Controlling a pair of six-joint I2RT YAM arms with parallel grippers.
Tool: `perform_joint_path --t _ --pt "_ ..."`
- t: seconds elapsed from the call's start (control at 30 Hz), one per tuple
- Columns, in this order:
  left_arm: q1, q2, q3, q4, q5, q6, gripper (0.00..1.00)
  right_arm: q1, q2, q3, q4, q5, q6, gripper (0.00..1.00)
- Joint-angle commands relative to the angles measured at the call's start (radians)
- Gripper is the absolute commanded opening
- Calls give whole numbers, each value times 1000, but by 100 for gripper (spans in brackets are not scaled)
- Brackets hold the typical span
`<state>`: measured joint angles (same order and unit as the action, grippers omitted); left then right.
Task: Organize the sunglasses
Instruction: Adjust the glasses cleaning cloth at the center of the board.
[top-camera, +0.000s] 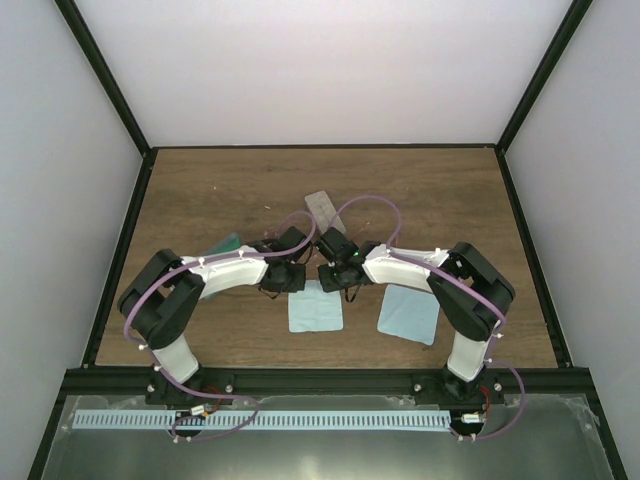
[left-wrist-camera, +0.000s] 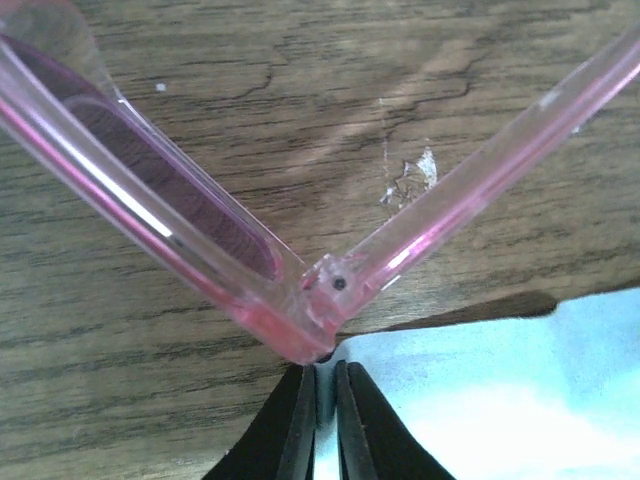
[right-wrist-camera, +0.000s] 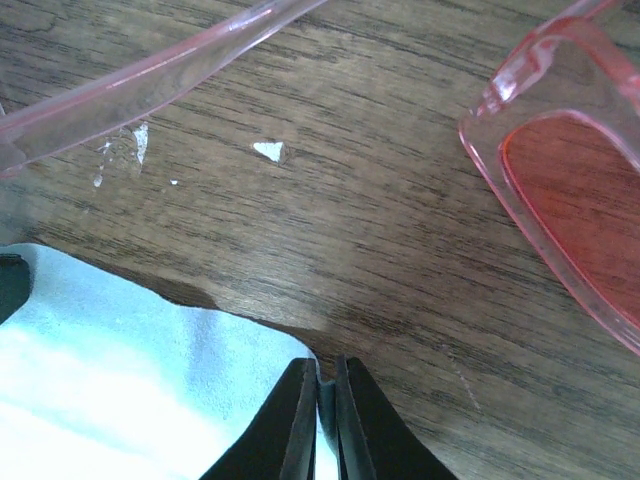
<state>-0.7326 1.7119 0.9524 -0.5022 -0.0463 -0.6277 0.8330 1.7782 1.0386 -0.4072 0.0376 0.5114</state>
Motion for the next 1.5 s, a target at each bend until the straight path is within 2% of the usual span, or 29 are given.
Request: perform_joint_path --t 0.0,0.33,0.57,0.8,1.13,1.47 --pt "1 13 2 4 8 -2 4 9 -14 34 -8 3 -3 7" --pt "1 -21 19 -6 22 13 4 9 -24 42 -17 33 -2 7" --pt "1 -21 34 -17 22 19 4 9 -13 47 -17 48 0 23" --pt "2 -15 31 -15 23 17 4 3 5 61 -18 61 -8 26" --pt "0 -7 34 -9 31 19 4 -3 32 56 -20 54 -16 24" --pt "1 -13 29 -13 30 26 4 -3 38 53 -17 38 -5 7"
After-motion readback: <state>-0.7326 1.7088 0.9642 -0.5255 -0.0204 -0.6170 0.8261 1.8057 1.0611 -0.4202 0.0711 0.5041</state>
